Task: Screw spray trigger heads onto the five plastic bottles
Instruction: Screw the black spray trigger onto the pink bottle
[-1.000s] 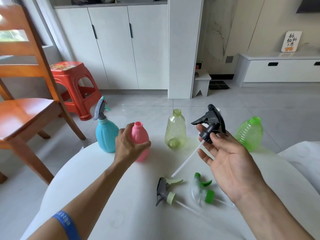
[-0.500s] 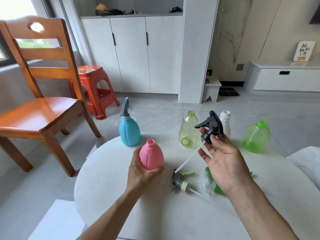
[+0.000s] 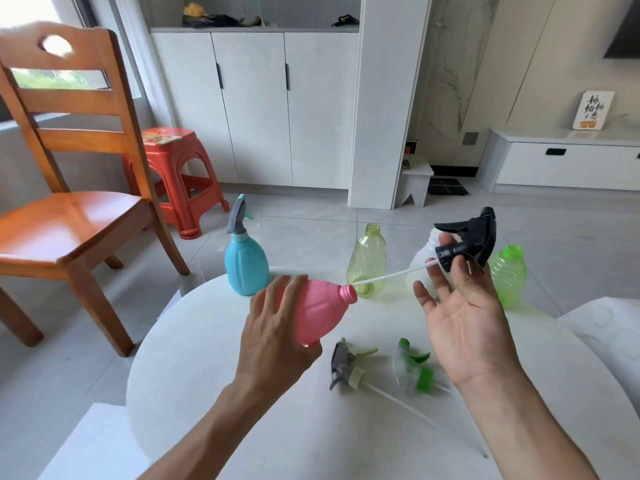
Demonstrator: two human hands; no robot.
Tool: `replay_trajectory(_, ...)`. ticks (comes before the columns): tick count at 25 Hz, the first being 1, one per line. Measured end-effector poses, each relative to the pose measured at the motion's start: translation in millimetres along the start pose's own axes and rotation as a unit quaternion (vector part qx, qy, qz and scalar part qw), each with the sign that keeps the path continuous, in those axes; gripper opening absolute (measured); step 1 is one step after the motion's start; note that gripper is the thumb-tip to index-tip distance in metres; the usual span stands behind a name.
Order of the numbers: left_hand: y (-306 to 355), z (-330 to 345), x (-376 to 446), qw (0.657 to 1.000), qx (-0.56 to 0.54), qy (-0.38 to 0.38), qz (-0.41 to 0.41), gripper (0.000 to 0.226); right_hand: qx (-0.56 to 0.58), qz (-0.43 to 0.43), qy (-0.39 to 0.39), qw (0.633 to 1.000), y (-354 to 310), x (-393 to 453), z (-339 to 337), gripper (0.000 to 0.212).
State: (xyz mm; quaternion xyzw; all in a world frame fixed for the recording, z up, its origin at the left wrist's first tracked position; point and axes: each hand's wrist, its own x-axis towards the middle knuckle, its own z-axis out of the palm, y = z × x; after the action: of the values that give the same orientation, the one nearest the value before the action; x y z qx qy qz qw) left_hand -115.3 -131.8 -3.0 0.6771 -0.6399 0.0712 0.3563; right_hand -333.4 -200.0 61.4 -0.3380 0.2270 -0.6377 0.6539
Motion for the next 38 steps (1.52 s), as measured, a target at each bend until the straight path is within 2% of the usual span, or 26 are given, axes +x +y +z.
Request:
replay_trajectory(5,6,-2,4,1.0,-0.017,-0.008,-0.017,0.094,0.005,0.002,-0.018,1.0,3,-1,-3,0.03)
replay_trajectory(8,13,0,4,0.999,-0.034,-0.009,-0.003,0.096,-0.052,0.005,-0.04,0.998,14,-9,3,0.035)
replay_trajectory(12,17,-3,3,0.999,-0.041,0.006,0.021,0.097,-0.159,0.053,-0.081,0.982,43,-23,8,0.035)
replay_trajectory(17,15,-12,1,0.999,-0.016,0.001,0.028,0.096,-0.164,0.042,-0.106,0.98,47,-21,5,0.053)
replay_trajectory(20,14,-15,1,0.999,-0.023,-0.012,0.028,0.096,-0.164,0.052,-0.14,0.975,48,-21,5,0.055)
replay_trajectory(22,12,-18,1,0.999,-0.016,-0.02,0.023,0.096,-0.21,0.039,-0.129,0.968,47,-19,4,0.056)
replay_trajectory(24,10,-22,3,0.999,-0.01,-0.03,0.016,0.097,-0.277,0.054,-0.095,0.955,45,-18,4,0.076)
replay_trajectory(26,7,-25,5,0.999,0.006,-0.035,0.023,0.096,-0.404,0.037,-0.044,0.913,39,-18,6,0.106)
replay_trajectory(27,7,-26,5,0.999,0.017,-0.035,0.033,0.096,-0.509,-0.039,-0.041,0.859,35,-17,2,0.108)
replay_trajectory(29,6,-27,5,0.997,0.03,-0.038,0.056,0.095,-0.654,-0.276,-0.119,0.694,28,-11,-5,0.073)
replay_trajectory(30,6,-28,5,0.996,0.032,-0.042,0.068,0.094,-0.672,-0.348,-0.167,0.632,25,-8,-6,0.052)
replay_trajectory(31,6,-28,5,0.995,0.036,-0.045,0.079,0.094,-0.676,-0.365,-0.201,0.607,23,-8,-6,0.042)
replay_trajectory(32,6,-29,5,0.994,0.043,-0.047,0.09,0.095,-0.671,-0.346,-0.223,0.616,22,-9,-8,0.043)
replay_trajectory(34,6,-29,3,0.992,0.054,-0.049,0.103,0.095,-0.656,-0.26,-0.25,0.663,21,-12,-9,0.044)
replay_trajectory(36,6,-30,3,0.992,0.052,-0.049,0.107,0.094,-0.62,-0.188,-0.269,0.713,22,-16,-10,0.026)
replay_trajectory(37,6,-30,3,0.992,0.048,-0.046,0.105,0.094,-0.601,-0.167,-0.274,0.732,24,-17,-9,0.027)
replay_trajectory(38,6,-31,4,0.993,0.044,-0.041,0.106,0.093,-0.584,-0.163,-0.269,0.749,25,-18,-8,0.039)
